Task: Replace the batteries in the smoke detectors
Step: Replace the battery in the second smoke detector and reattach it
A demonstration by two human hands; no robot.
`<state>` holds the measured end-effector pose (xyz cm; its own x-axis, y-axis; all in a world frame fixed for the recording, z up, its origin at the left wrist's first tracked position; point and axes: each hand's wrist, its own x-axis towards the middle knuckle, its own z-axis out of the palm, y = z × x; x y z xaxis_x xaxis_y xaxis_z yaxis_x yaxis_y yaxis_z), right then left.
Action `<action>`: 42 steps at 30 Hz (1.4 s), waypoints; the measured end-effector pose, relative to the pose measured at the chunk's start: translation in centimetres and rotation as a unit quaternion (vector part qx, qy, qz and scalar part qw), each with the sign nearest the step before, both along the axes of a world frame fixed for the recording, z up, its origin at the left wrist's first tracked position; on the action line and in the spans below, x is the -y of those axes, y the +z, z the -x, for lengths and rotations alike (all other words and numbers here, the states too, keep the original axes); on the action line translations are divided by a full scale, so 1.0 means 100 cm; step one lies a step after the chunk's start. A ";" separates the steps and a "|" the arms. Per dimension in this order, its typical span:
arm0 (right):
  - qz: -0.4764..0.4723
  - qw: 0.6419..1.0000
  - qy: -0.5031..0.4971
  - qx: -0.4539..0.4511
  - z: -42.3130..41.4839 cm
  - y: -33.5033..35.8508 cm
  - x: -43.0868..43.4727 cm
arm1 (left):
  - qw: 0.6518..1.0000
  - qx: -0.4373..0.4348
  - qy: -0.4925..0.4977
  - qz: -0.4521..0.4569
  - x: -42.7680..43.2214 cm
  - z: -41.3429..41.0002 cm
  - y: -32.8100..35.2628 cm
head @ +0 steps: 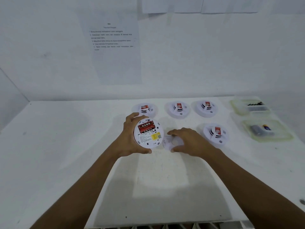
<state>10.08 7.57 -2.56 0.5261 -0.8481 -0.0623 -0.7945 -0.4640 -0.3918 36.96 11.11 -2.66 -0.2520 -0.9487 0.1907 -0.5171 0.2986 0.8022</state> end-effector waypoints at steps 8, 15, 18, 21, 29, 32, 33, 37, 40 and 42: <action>0.079 0.995 0.021 0.049 0.014 0.010 -0.013 | 1.000 -0.019 0.000 -0.001 -0.001 0.016 0.001; 0.053 0.917 -0.160 0.361 0.034 0.029 -0.018 | 1.000 -0.016 0.013 -0.006 -0.001 0.038 0.005; -0.009 0.855 -0.204 0.477 0.035 0.047 -0.022 | 1.000 -0.016 0.012 -0.007 0.001 0.050 0.004; -0.068 0.853 -0.162 0.491 0.026 0.056 -0.028 | 1.000 -0.016 -0.004 0.001 0.003 0.069 0.005; 0.190 0.928 -0.091 0.309 0.018 0.037 -0.020 | 0.999 -0.041 -0.014 0.027 0.016 0.099 0.002; 0.221 0.937 -0.076 0.259 0.019 0.030 -0.020 | 0.999 -0.040 -0.010 0.015 0.020 0.102 -0.001; 0.224 0.938 -0.077 0.252 0.020 0.029 -0.020 | 0.999 -0.038 -0.008 0.014 0.021 0.103 -0.001; 0.211 0.947 -0.102 0.219 0.017 0.033 -0.023 | 0.999 -0.034 -0.001 0.010 0.022 0.106 0.000; 0.200 0.957 -0.103 0.183 0.016 0.038 -0.023 | 1.000 -0.029 0.002 0.012 0.024 0.107 -0.001; 0.183 0.965 -0.095 0.161 0.016 0.043 -0.022 | 1.000 -0.029 0.002 0.007 0.025 0.107 -0.001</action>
<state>8.46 9.80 1.74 0.3018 -0.8653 0.4001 -0.7434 -0.4764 -0.4696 26.26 8.64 -2.76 -0.2357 -0.9470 0.2184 -0.4705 0.3078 0.8270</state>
